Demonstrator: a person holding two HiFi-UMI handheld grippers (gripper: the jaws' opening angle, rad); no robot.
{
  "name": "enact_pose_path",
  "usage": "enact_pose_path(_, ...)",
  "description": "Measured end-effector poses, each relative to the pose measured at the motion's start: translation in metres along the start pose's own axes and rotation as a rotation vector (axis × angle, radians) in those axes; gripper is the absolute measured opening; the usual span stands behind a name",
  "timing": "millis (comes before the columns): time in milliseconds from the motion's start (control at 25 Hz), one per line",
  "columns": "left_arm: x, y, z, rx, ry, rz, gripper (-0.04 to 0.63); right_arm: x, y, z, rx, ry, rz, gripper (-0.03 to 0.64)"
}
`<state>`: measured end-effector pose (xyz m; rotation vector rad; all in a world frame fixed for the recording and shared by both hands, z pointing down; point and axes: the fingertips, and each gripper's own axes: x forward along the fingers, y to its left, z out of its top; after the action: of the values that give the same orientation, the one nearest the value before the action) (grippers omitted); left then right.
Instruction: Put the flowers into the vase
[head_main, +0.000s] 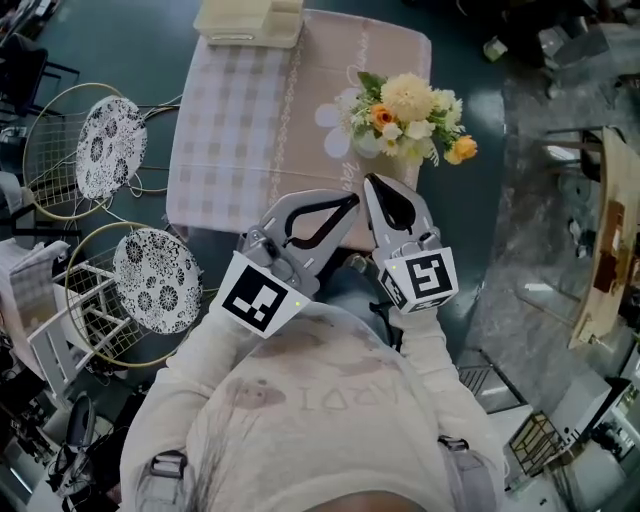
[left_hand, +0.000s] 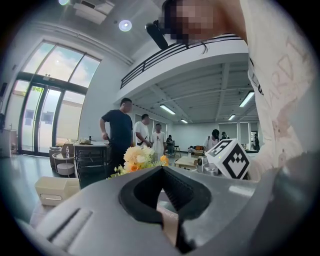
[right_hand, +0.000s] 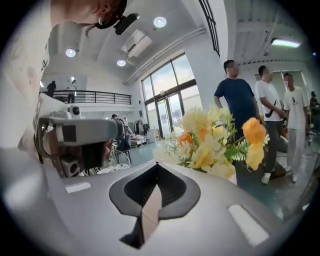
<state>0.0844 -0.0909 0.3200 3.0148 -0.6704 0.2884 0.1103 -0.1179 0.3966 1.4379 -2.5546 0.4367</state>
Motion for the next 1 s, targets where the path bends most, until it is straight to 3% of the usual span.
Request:
enact_pose_path(200, 0.013, -0.008, 0.022, 0.014, -0.044, 0.015, 0.000, -0.032, 0.000, 0.054, -0.052, -0.097, 0.045, 0.026)
enact_pose_path(440, 0.009, -0.044, 0.050, 0.054, -0.104, 0.034, 0.000, -0.103, 0.017, 0.090, -0.112, -0.213, 0.054, 0.026)
enact_pose_path(640, -0.005, -0.079, 0.061, 0.088, -0.128, 0.056, 0.000, -0.151, 0.038, 0.091, -0.144, -0.269, 0.058, 0.026)
enact_pose_path(1000, -0.015, -0.109, 0.073, 0.102, -0.162, 0.085, 0.000, -0.184, 0.051, 0.090, -0.150, -0.312, 0.072, 0.026)
